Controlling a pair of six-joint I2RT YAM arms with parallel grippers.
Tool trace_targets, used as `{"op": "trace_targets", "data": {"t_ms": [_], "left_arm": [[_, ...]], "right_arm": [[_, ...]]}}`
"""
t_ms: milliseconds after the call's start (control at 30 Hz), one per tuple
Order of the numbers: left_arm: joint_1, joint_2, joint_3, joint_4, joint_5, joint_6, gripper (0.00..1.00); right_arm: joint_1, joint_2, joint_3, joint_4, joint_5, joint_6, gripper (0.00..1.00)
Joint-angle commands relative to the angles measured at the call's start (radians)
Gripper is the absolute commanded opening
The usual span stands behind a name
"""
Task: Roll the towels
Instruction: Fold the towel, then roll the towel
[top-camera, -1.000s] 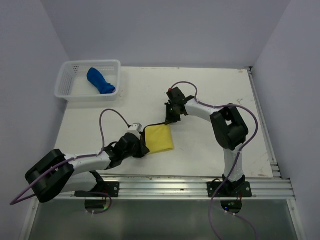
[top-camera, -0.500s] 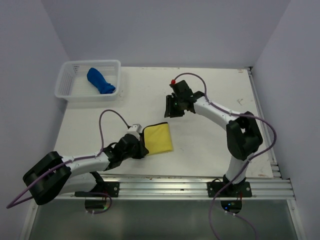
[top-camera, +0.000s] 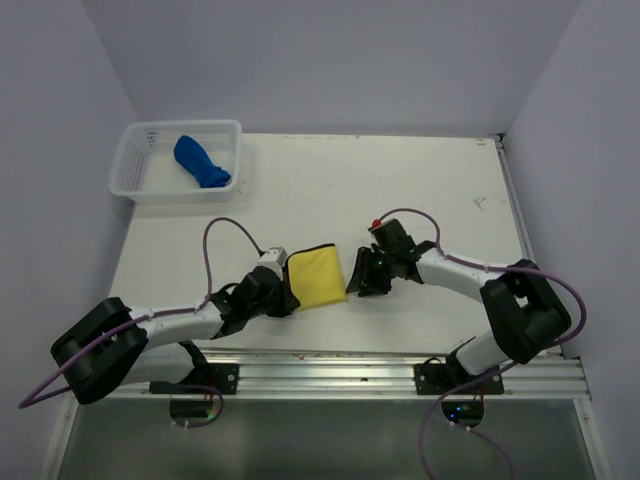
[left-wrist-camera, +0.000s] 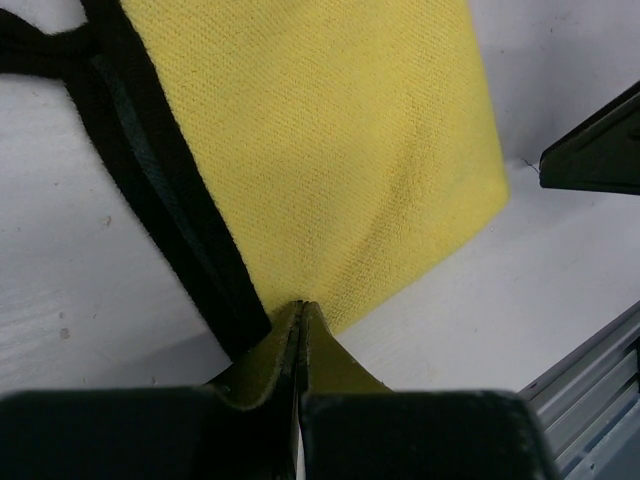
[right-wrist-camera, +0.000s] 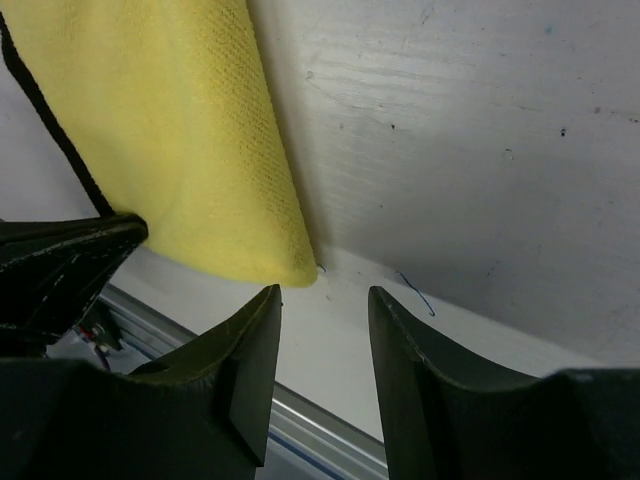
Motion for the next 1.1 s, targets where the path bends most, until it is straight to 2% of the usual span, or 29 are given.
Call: {"op": "trace_targets", "data": {"t_ms": [0,233,433,767,933,1067], "left_arm": [[-0.013,0.015,0.016,-0.011,-0.009,0.004,0.0],[-0.022,0.026,0.032,-0.016,-0.02,-0.001,0.0],[-0.024,0.033,0.033,-0.022,-0.023,0.001,0.0],[-0.028,0.052,0.036,-0.008,-0.017,0.002,0.0],[-0.03,0.055,0.041,-0.014,-0.018,0.004,0.0],[-0.031,0.057,0.036,-0.014,-0.02,0.002,0.0]], "right_arm": [[-0.001,-0.059,-0.05,0.181,-0.088,0.104,0.45],[-0.001,-0.024,-0.084,0.261,-0.11,0.158,0.46],[0.005,-0.003,-0.087,0.192,-0.066,0.129,0.45],[0.031,0.043,-0.123,0.23,-0.05,0.133,0.41],[0.039,0.053,-0.13,0.231,-0.029,0.126,0.33],[0.039,0.07,-0.146,0.273,-0.029,0.126,0.21]]}}
